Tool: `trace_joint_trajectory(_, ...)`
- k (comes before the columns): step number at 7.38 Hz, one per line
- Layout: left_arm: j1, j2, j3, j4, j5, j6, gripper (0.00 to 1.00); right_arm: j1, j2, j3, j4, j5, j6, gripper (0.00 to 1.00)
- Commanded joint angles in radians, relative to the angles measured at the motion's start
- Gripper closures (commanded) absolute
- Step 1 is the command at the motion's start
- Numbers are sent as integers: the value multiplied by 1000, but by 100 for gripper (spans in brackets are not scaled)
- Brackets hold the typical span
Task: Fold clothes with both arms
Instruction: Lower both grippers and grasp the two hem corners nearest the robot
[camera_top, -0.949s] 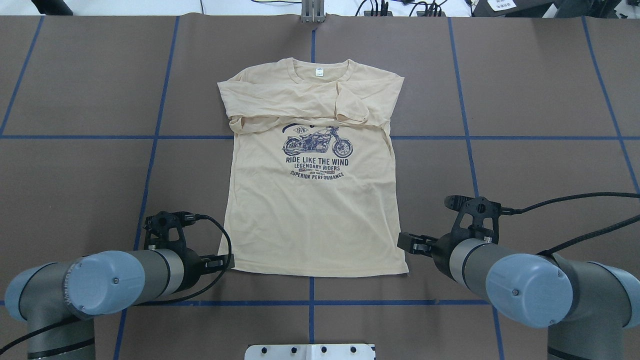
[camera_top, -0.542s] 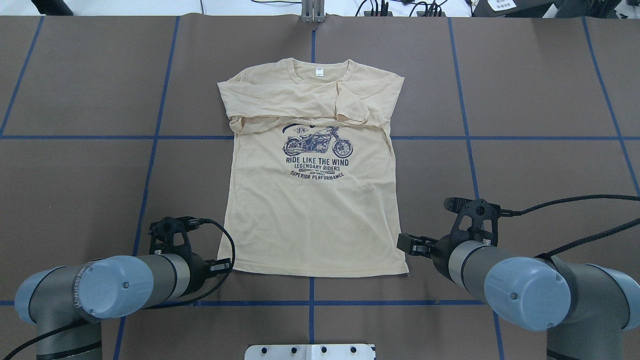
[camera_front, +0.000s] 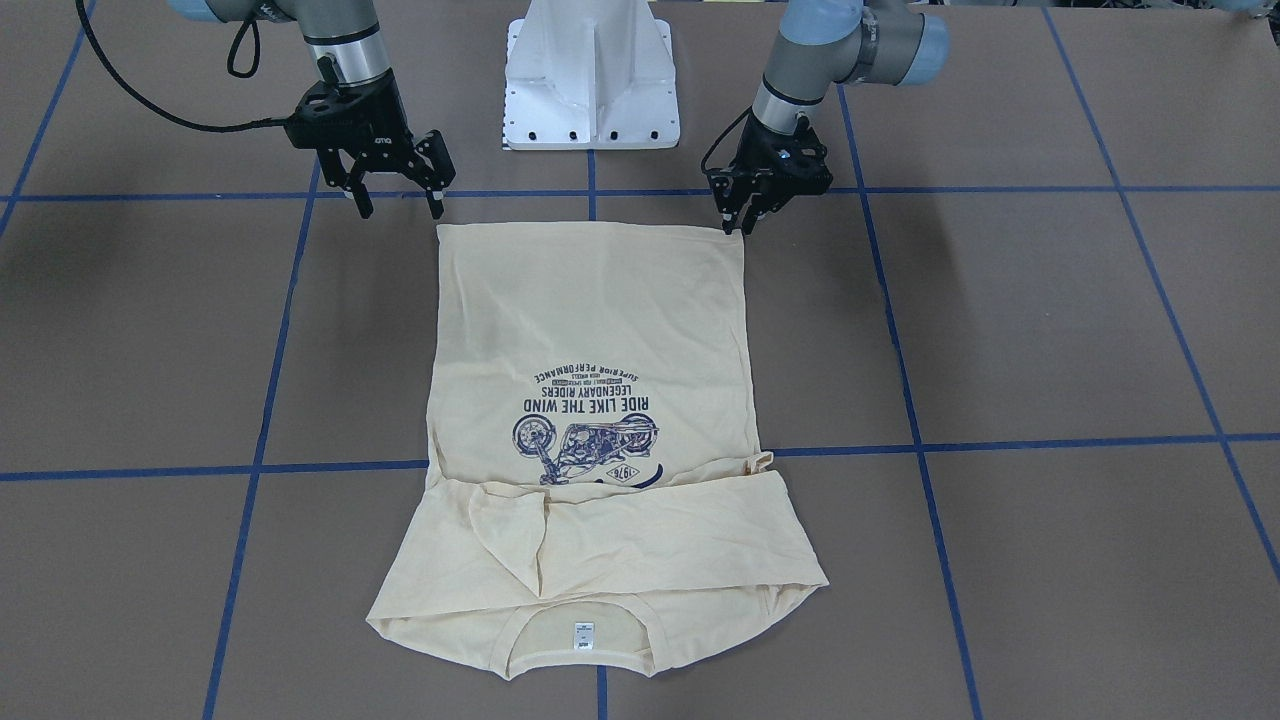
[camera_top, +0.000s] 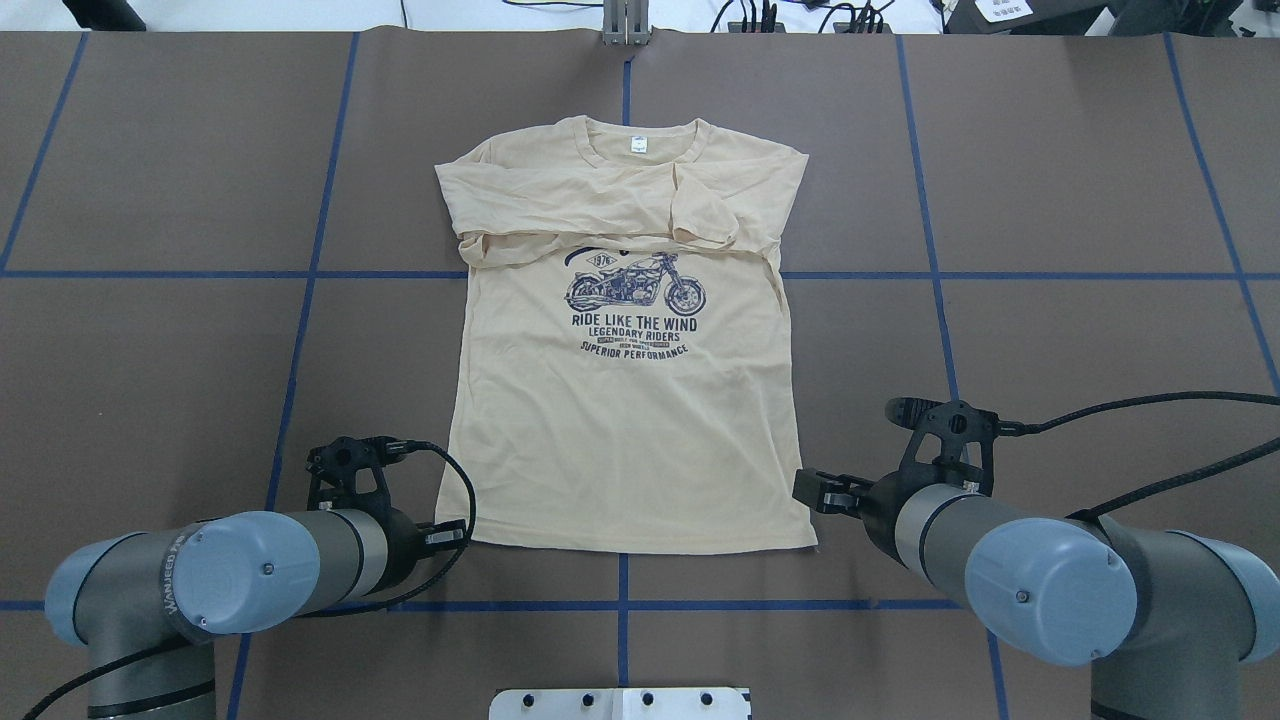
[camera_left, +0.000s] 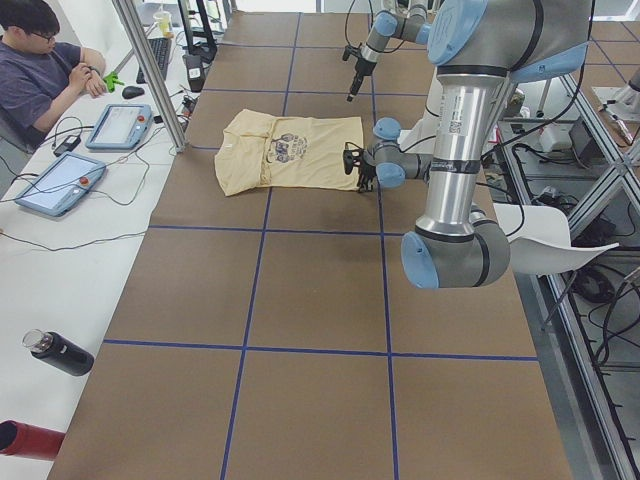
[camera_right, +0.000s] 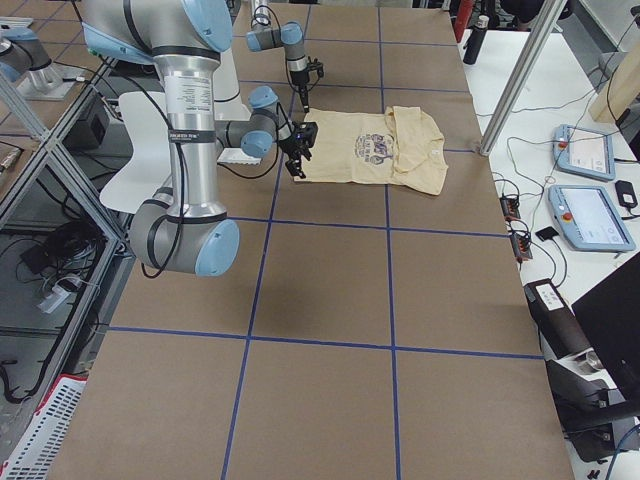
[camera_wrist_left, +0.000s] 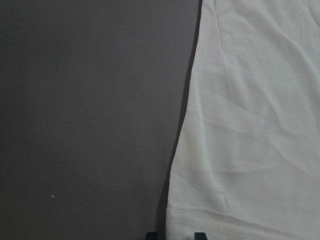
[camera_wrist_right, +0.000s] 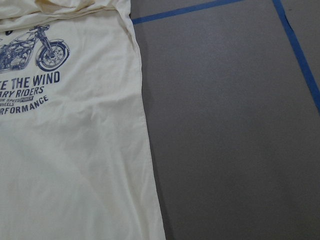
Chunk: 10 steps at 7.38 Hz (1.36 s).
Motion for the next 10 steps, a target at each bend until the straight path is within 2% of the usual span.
trace_joint_trajectory(1, 1, -4, 8, 1, -1, 1, 79, -4, 2, -1, 0, -3, 0, 0)
trace_joint_trajectory(2, 1, -4, 6, 2, -1, 1, 100, -4, 2, -1, 0, -3, 0, 0)
trace_joint_trajectory(6, -8, -3, -11, 8, 5, 56, 100, -12, 14, -1, 0, -9, 0, 0)
trace_joint_trajectory(8, -7, -4, -23, 10, 5, 57, 100, -38, 46, -68, 0, -55, 35, 1)
trace_joint_trajectory(9, -7, -4, -23, 10, 5, 57, 100, -65, 60, -100, 0, -104, 50, 4)
trace_joint_trajectory(10, -7, -4, -23, 10, 5, 57, 100, -104, 60, -107, 0, -150, 102, 19)
